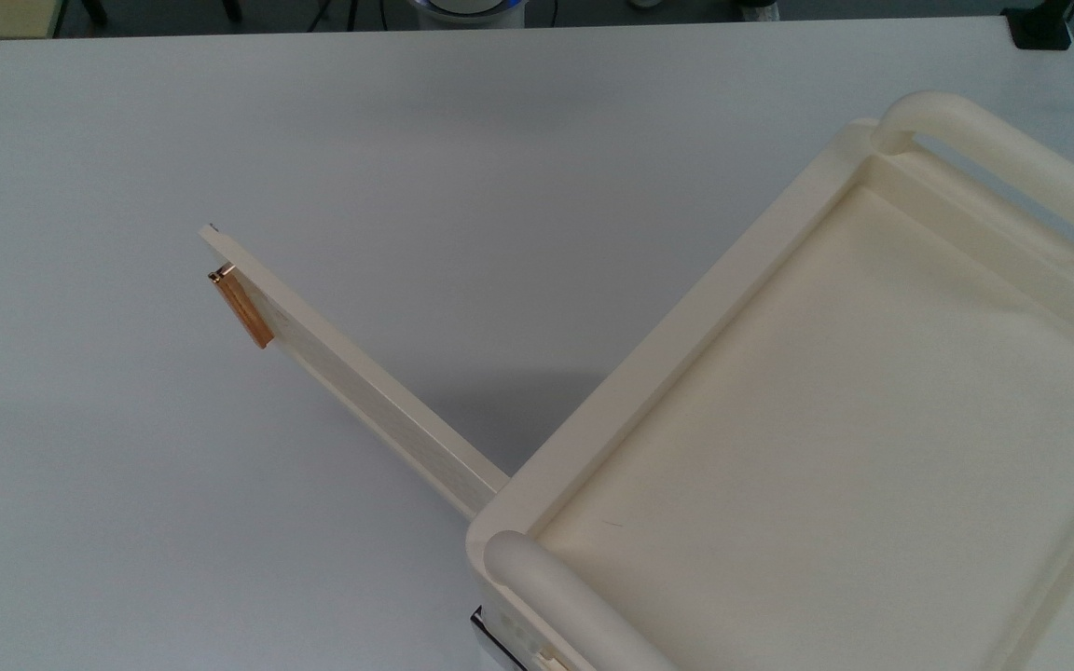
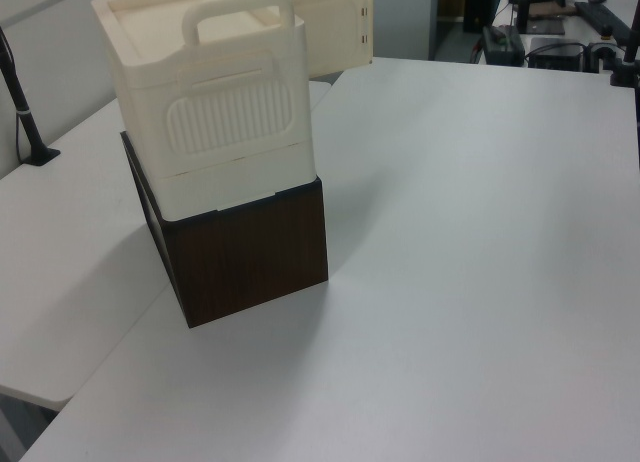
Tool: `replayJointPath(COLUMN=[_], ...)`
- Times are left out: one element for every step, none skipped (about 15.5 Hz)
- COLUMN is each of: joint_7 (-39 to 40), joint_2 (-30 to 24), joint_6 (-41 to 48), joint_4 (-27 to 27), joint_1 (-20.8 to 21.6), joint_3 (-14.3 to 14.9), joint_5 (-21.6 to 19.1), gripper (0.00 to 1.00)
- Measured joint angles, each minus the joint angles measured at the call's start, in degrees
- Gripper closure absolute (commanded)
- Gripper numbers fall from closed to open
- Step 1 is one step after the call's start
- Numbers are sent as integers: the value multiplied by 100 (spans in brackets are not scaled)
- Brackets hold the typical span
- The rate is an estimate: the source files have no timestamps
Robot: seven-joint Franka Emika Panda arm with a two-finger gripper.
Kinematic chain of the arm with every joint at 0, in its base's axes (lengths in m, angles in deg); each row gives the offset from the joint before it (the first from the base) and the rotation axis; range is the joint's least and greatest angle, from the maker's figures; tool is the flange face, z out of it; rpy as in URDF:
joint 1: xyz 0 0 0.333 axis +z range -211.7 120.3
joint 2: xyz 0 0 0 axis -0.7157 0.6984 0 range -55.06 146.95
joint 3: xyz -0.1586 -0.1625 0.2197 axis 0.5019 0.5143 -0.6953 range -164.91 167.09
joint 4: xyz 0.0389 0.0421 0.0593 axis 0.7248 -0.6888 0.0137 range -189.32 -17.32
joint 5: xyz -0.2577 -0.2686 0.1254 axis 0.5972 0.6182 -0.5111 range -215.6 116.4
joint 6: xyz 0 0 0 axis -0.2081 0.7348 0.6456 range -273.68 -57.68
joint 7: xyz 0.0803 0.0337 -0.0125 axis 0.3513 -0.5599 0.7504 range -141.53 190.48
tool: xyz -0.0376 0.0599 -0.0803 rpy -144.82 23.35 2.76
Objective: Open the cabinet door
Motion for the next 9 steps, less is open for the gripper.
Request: replayJointPath(joint_7=[-255,-545,-822,-1094,-1301,-1416,-1447,-1453,-1454], joint_2=[0,17,48,84,126,171,226,283,324], joint_6=[1,-7,-81,-254,-487,-722,-889,-984,-1027], joint_4=[-19,-47,-73,-114,-169,-231,-275,-293,-301], joint_1=[155,330,494,627,711,751,756,750,736], joint_3=[3,3,1,-2,-4,-5,-5,1,5], joint_5=[64,148,233,297,327,337,337,338,338], gripper=[0,0,0,0,0,0,0,0,0])
